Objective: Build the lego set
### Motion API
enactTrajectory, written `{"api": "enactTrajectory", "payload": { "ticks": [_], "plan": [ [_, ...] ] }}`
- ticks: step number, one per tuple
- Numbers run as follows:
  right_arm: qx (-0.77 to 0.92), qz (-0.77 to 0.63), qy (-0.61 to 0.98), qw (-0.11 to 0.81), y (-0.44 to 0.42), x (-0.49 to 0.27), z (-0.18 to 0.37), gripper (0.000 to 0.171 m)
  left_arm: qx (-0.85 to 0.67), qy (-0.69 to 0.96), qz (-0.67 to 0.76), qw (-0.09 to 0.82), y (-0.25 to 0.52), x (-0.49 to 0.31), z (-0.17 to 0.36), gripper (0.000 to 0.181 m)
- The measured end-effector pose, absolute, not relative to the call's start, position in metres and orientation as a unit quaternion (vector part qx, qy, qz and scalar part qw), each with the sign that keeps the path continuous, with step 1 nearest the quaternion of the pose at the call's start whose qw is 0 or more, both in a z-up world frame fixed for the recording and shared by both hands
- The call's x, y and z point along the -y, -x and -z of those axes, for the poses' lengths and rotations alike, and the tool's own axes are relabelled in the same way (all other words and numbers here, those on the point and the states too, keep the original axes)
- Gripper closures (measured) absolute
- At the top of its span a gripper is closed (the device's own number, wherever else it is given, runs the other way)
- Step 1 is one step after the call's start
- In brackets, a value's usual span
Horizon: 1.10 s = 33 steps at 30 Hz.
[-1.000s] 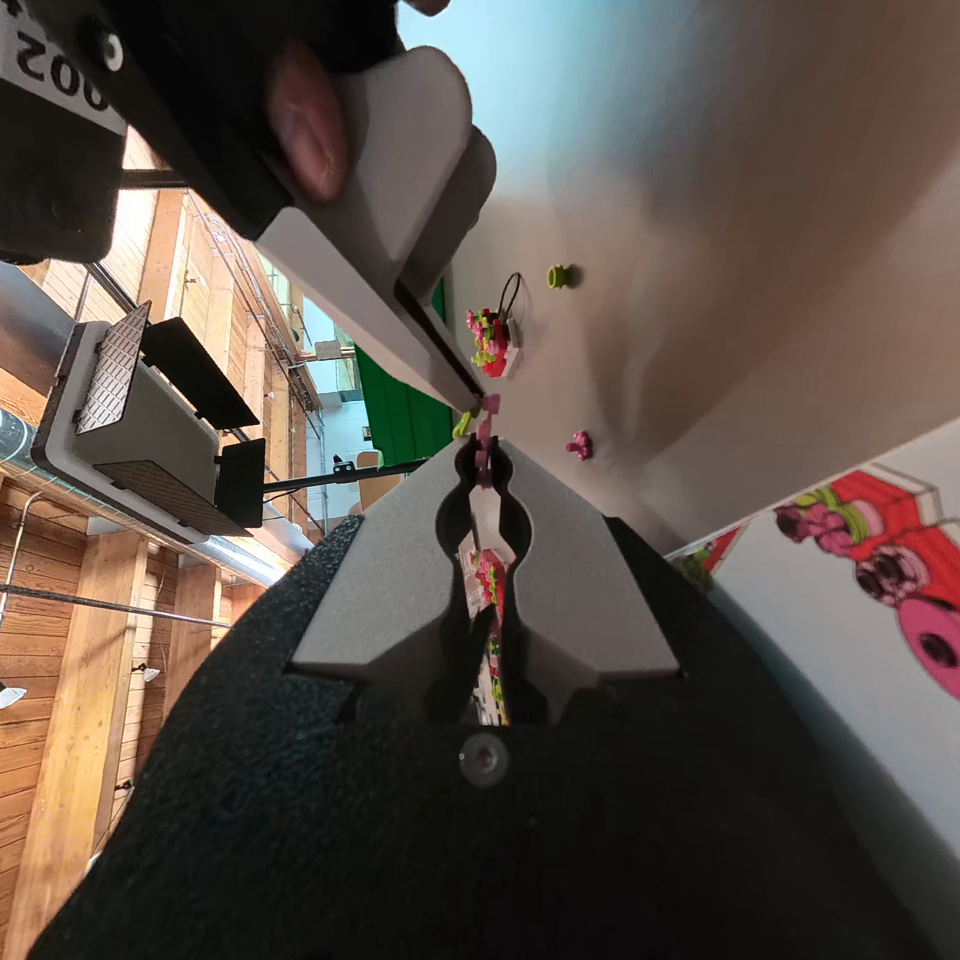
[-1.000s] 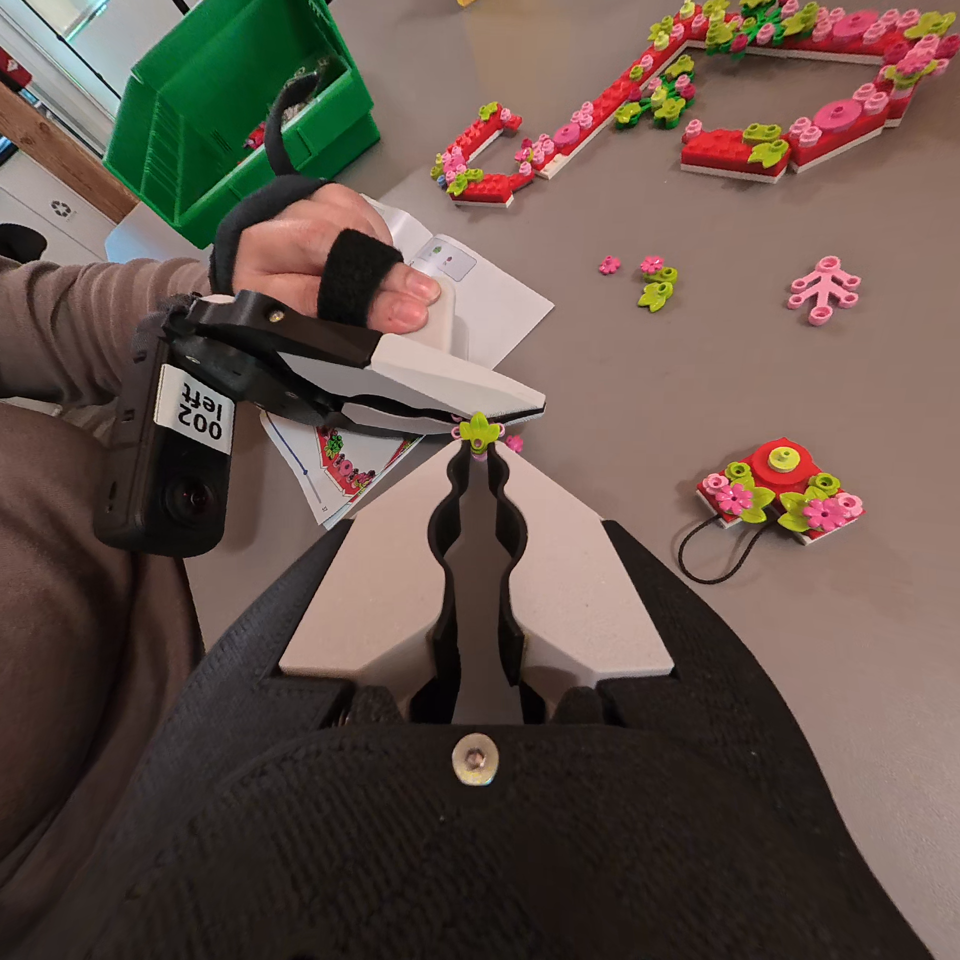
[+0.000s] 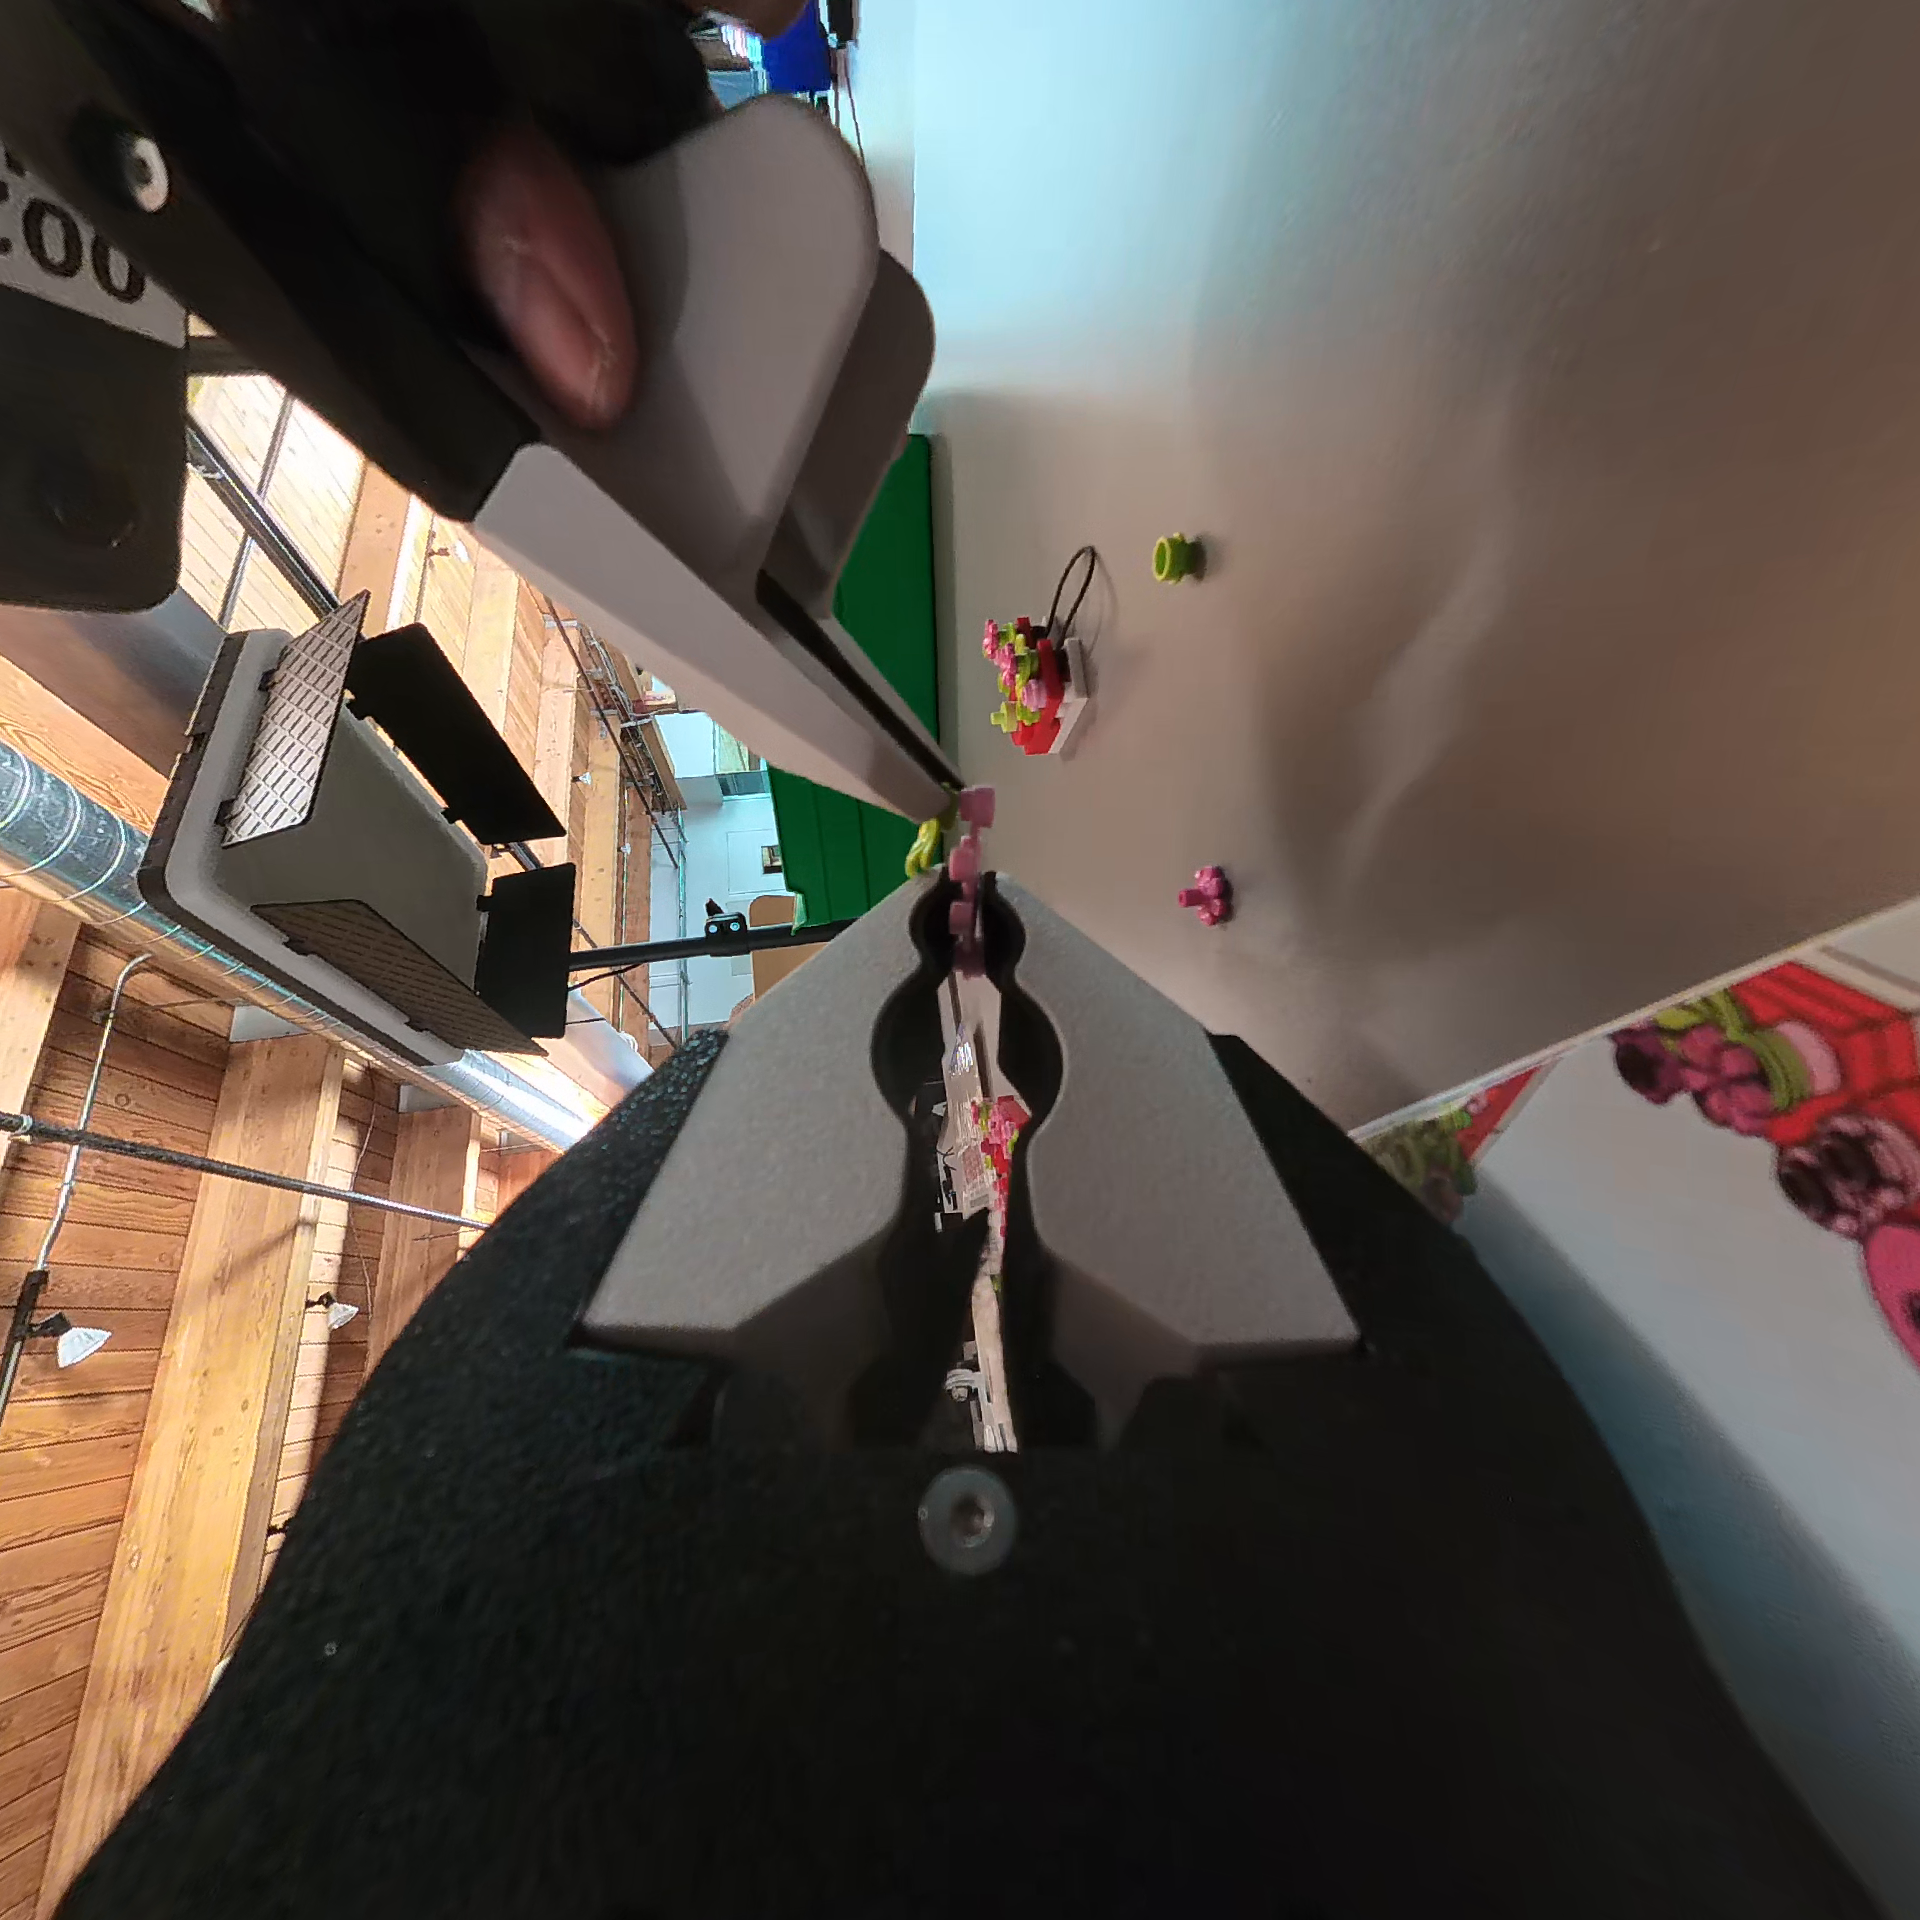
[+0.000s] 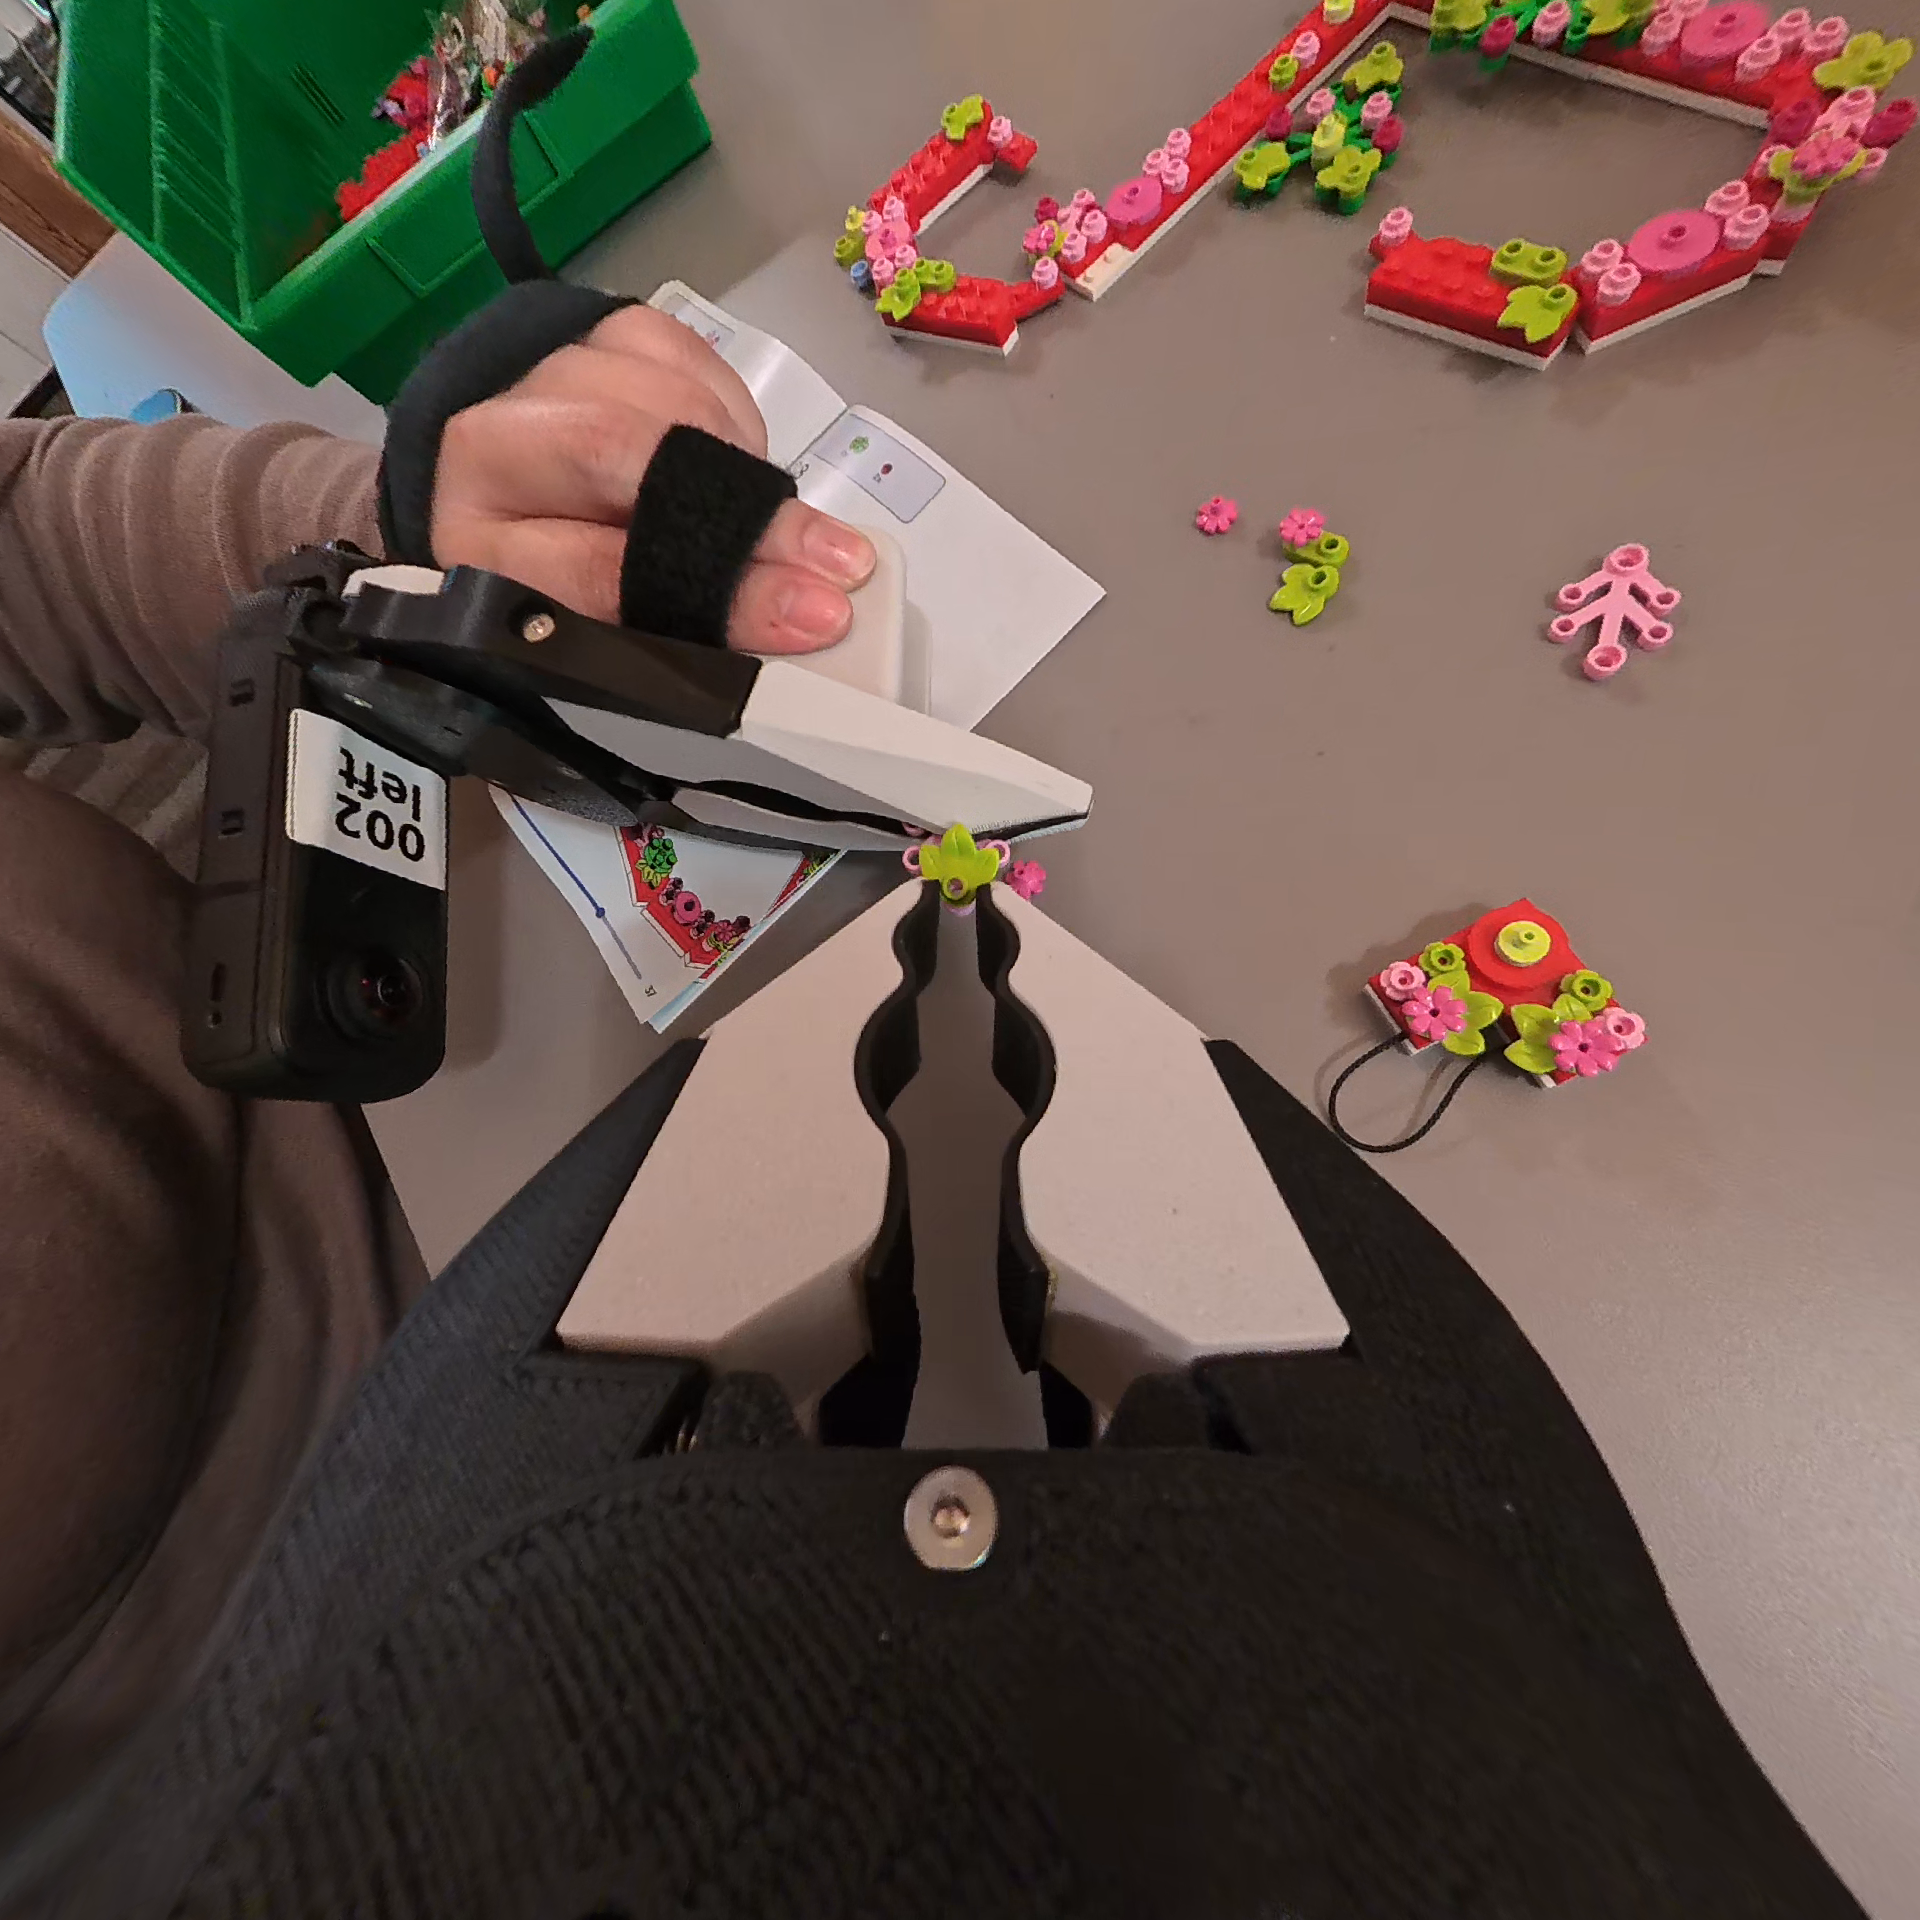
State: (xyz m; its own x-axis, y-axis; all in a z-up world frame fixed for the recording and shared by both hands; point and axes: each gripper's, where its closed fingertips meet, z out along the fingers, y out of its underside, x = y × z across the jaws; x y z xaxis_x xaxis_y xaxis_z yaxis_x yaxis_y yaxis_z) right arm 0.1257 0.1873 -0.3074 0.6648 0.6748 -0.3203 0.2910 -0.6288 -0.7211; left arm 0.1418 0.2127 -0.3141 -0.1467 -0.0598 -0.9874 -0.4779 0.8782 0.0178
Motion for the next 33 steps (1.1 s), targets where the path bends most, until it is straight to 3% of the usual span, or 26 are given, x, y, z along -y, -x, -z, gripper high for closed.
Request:
{"api": "enactTrajectory", "payload": {
  "ticks": [33],
  "plan": [
    [0.273,-0.326,0.859,0.286,-0.123,-0.177,0.330,0.167,-0.784,0.147,-0.153,0.583,-0.143,-0.203,0.336,0.180]
  ]
}}
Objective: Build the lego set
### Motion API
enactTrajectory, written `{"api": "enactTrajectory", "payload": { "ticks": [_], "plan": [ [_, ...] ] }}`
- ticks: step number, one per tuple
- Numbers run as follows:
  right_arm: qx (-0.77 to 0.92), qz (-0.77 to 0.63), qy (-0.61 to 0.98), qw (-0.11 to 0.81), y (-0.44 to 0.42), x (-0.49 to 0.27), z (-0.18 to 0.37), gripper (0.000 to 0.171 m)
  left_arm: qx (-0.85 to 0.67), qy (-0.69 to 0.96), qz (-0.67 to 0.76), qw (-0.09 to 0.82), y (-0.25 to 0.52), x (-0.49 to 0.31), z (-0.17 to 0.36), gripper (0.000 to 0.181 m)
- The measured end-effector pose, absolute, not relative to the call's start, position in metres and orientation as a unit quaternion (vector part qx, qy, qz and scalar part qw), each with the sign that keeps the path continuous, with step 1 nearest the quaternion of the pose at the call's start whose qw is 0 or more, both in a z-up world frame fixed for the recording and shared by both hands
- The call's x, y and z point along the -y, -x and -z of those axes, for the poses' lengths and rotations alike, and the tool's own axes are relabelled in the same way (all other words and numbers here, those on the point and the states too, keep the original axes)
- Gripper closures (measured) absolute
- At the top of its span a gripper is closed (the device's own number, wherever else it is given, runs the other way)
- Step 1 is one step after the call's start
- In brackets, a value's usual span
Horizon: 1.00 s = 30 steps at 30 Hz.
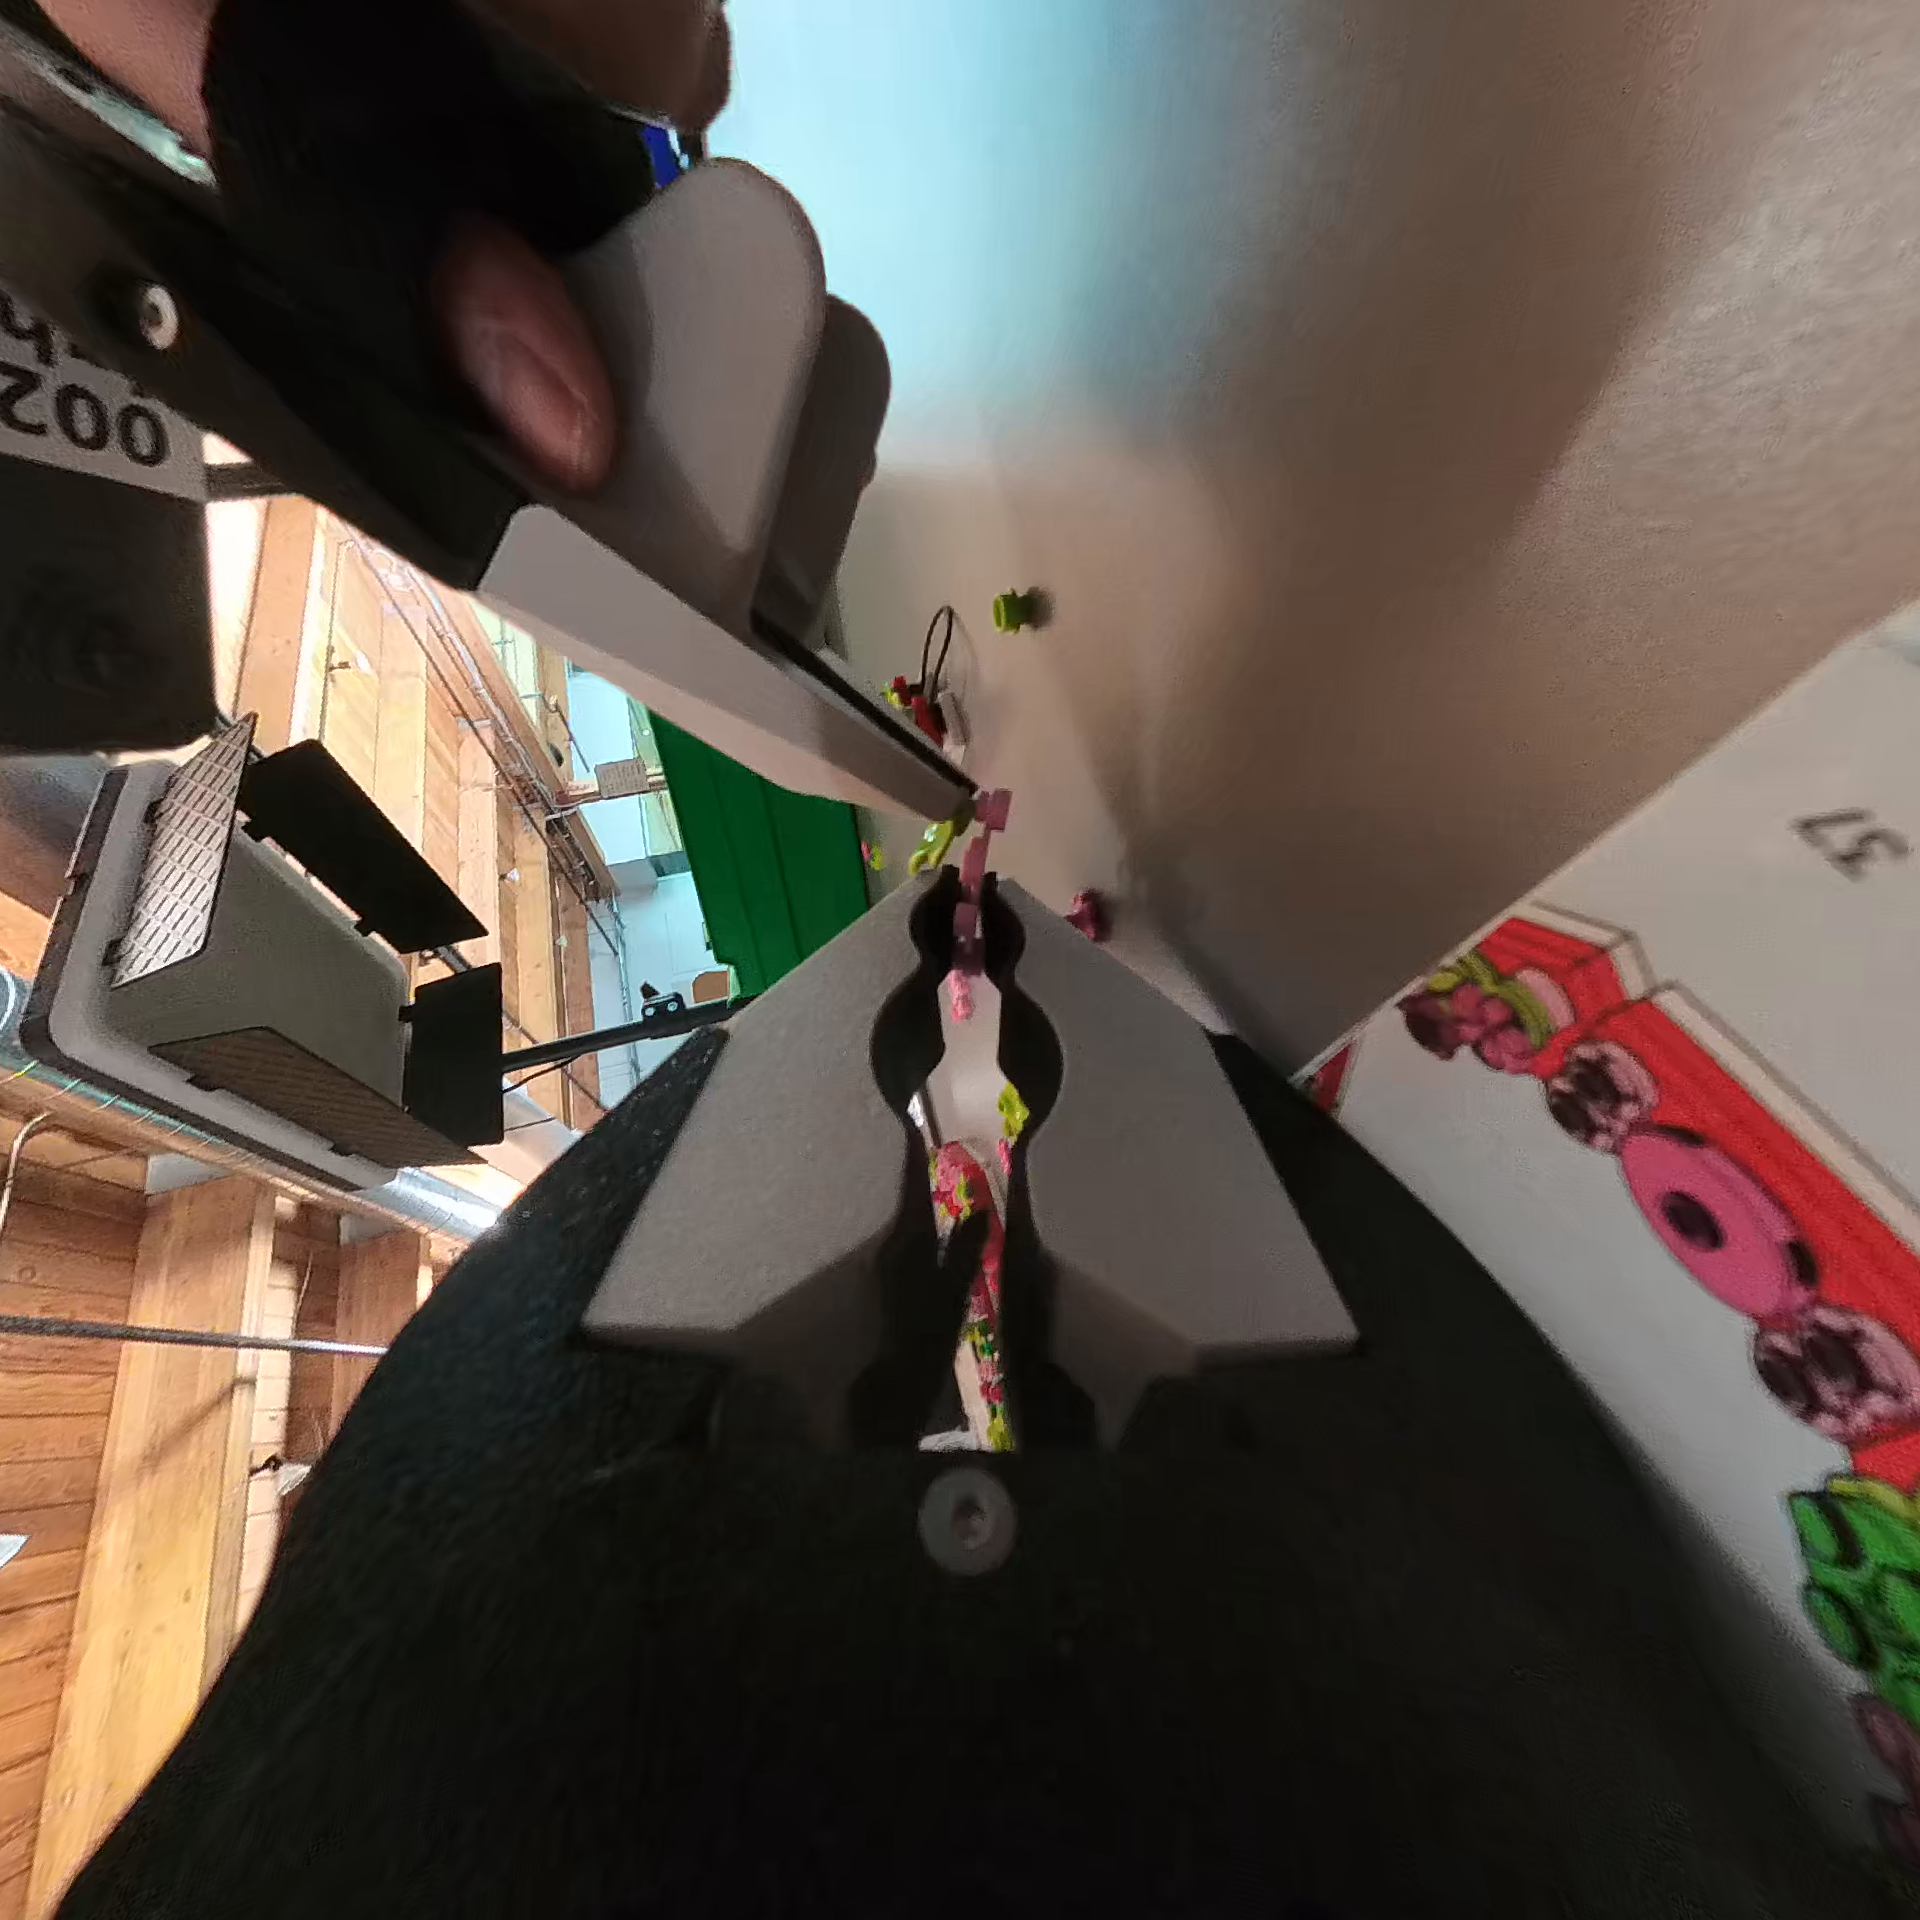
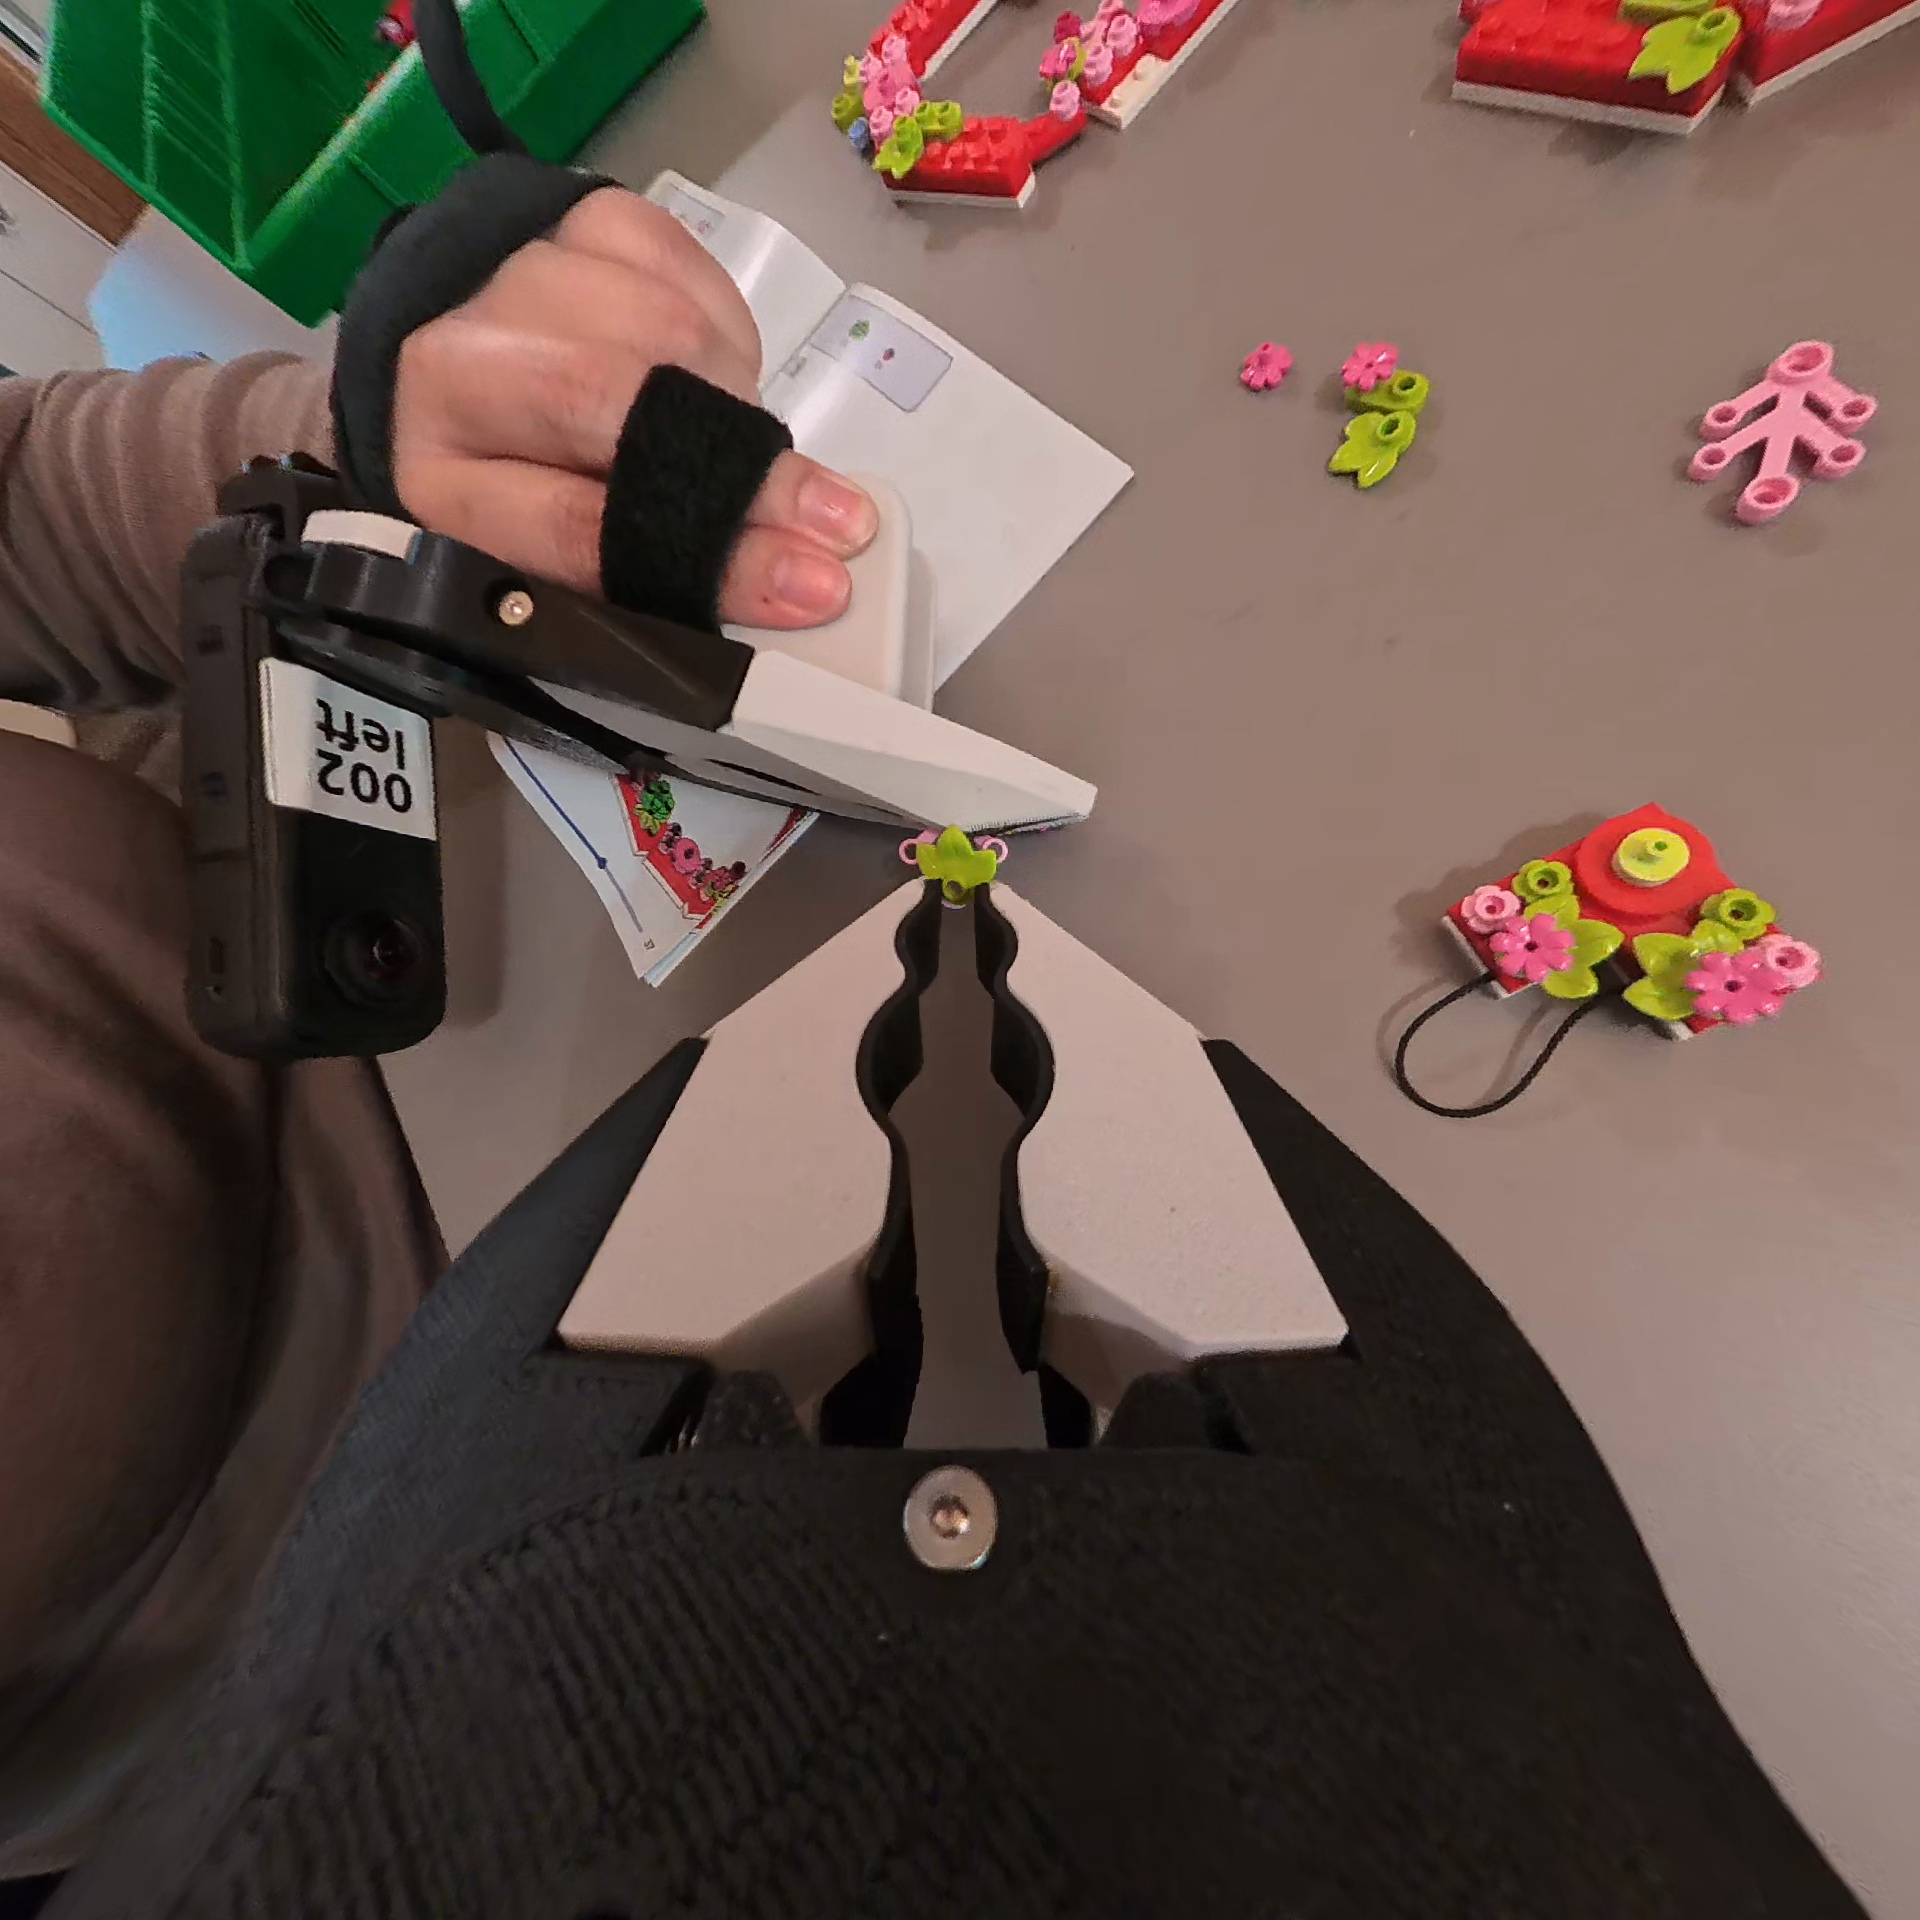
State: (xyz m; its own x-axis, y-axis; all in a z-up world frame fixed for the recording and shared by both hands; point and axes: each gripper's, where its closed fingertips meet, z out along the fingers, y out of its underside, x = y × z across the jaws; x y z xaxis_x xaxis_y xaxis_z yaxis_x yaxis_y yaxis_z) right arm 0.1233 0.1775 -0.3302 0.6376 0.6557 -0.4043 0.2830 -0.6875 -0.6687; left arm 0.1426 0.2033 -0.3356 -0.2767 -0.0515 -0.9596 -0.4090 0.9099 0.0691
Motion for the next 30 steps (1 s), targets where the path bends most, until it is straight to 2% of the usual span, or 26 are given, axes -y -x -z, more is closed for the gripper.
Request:
{"api": "enactTrajectory", "payload": {
  "ticks": [12,30],
  "plan": [
    [0.195,-0.482,0.812,0.263,-0.121,-0.172,0.327,0.168,-0.800,0.149,-0.128,0.567,-0.144,-0.200,0.341,0.180],
    [0.226,-0.460,0.825,0.238,-0.122,-0.169,0.336,0.168,-0.809,0.135,-0.120,0.559,-0.145,-0.196,0.342,0.180]
  ]
}}
